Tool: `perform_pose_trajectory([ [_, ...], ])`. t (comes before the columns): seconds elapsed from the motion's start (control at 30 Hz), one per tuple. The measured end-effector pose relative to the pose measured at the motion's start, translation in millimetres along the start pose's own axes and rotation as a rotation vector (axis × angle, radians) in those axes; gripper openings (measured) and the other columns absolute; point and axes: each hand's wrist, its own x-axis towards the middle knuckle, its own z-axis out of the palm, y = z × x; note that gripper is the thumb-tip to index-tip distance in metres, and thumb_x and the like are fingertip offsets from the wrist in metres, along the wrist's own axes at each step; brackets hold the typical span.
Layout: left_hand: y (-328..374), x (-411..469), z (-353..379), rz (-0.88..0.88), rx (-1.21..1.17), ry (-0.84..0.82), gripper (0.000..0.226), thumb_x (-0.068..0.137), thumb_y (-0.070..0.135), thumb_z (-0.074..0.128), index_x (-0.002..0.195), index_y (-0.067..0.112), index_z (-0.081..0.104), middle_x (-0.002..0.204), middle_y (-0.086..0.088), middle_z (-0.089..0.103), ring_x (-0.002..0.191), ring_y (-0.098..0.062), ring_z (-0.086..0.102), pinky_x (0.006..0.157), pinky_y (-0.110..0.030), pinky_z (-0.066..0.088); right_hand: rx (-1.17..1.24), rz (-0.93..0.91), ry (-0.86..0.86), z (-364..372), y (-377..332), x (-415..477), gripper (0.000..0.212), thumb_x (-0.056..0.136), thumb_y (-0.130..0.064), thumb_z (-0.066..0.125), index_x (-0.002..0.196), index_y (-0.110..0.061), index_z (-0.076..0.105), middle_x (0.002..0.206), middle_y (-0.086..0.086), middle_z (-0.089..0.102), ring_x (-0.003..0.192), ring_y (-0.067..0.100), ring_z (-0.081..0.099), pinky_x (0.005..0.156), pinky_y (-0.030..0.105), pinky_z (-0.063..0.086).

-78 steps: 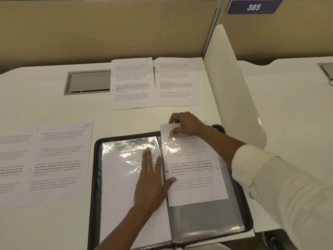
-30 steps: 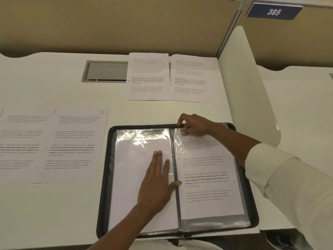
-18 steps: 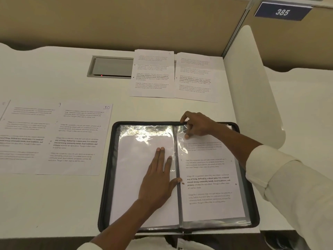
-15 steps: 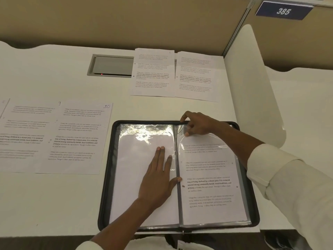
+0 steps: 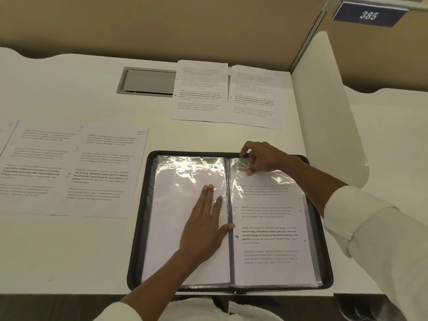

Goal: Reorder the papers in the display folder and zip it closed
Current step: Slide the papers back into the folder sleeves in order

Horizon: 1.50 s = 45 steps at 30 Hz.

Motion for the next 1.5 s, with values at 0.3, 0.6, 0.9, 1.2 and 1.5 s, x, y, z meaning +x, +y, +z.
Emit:
perform_pose_trajectory([
  [0.3,-1,-1,3,0.004,0.017,0.009,0.089,0.103,0.079,0.029,0.171,0.024,0.014,0.177,0.003,-0.019,0.163,-0.016,-0.018,0.131,-0.042,0.014,-0.235,0.042,0.058,-11,5,-23,0.059,0.072,-0.043,0.094,0.117,-0.030,0.058,0.094,-0.013,0.063,0.097,0.017,0.059,0.079,0.036,0.046],
  [0.6,-3,-1,3,0.030,0.010,0.031,0.087,0.104,0.075,0.034,0.169,0.019,0.022,0.178,-0.002,-0.010,0.164,-0.019,-0.010,0.130,-0.044,0.021,-0.377,0.051,0.277,-35,15,-77,0.034,0.064,-0.057,0.093,0.078,-0.032,0.075,0.096,-0.011,0.062,0.110,0.015,0.047,0.093,0.040,0.036],
  [0.9,5,-2,-3,-0.005,0.028,0.018,0.083,0.106,0.069,0.040,0.168,0.017,0.024,0.178,-0.002,-0.012,0.164,-0.018,-0.014,0.130,-0.043,0.025,0.375,0.110,0.648,21,49,-108,0.066,0.075,-0.039,0.093,0.132,-0.029,0.061,0.128,-0.002,0.057,0.099,0.009,0.067,0.088,0.024,0.050],
  [1.2,40,-7,-14,-0.137,0.020,0.021,0.067,0.104,0.057,0.054,0.158,0.016,0.043,0.177,-0.011,0.012,0.164,-0.028,0.008,0.128,-0.048,0.031,0.709,0.317,0.587,102,57,-177,0.057,0.085,-0.031,0.087,0.130,-0.031,0.052,0.117,-0.005,0.072,0.093,0.004,0.069,0.081,0.034,0.057],
  [1.5,116,-40,-56,-0.395,-0.630,0.068,0.066,0.084,0.096,0.038,0.103,0.039,0.066,0.112,0.026,0.066,0.114,0.003,0.058,0.095,-0.027,0.051,1.133,-0.024,0.186,100,4,-229,0.045,0.077,-0.014,0.091,0.118,-0.016,0.076,0.112,0.005,0.080,0.105,0.030,0.076,0.083,0.036,0.063],
])
